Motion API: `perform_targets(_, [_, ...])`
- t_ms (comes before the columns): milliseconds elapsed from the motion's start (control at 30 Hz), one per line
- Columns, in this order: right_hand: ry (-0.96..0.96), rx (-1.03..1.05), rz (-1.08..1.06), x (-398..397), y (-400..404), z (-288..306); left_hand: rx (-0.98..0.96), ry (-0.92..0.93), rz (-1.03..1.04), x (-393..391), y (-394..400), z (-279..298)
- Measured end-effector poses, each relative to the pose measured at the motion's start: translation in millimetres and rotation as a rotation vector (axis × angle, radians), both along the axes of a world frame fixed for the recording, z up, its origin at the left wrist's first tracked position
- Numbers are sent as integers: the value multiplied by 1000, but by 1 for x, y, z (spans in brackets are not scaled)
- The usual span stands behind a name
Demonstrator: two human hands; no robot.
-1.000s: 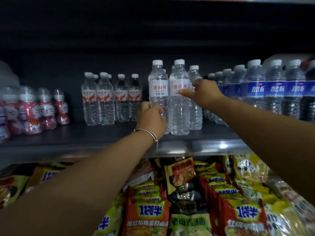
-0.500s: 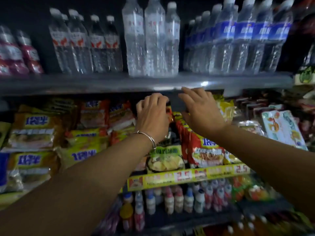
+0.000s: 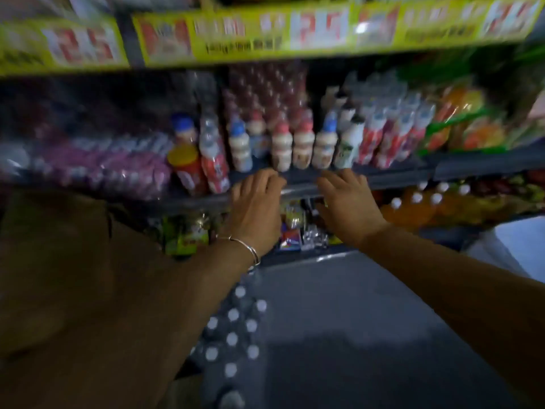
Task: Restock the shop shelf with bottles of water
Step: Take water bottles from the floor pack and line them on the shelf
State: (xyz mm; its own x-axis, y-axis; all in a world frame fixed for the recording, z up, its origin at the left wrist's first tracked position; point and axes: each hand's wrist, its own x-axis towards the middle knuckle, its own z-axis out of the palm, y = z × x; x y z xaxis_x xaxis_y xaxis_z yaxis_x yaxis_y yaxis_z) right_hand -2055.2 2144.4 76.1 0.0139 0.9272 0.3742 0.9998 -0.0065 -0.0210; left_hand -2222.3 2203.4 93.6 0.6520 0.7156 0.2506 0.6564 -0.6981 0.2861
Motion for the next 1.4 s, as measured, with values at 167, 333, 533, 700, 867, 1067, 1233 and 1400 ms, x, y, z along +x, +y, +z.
perform_targets(167, [131, -172, -3, -33, -3, -158, -169, 110, 22, -27, -1, -146])
perform_targets(333, [278, -585, -67, -78, -10, -299, -346, 171, 43, -61, -6, -282])
perform_targets(533, [597, -795, -207, -124, -11, -412, -367, 165, 56, -84, -5, -385])
perform_targets(700, [789, -790, -357, -136, 0, -453, -341, 161, 33, -93, -1, -425])
perform_targets(867, [817, -751, -343, -138, 11, -469, -374, 153, 10, -97, 7, -438])
perform_targets(1067, [839, -686, -331, -126, 14, -459, -430, 215, 7, -97, 12, -426])
perform_targets(1233, [847, -641, -235, -104, 18, -395, -528, 251, -10, -82, 16, -392])
perform_targets(1400, [803, -578, -88, -87, 27, -285, -676, 299, 10, -63, 20, -307])
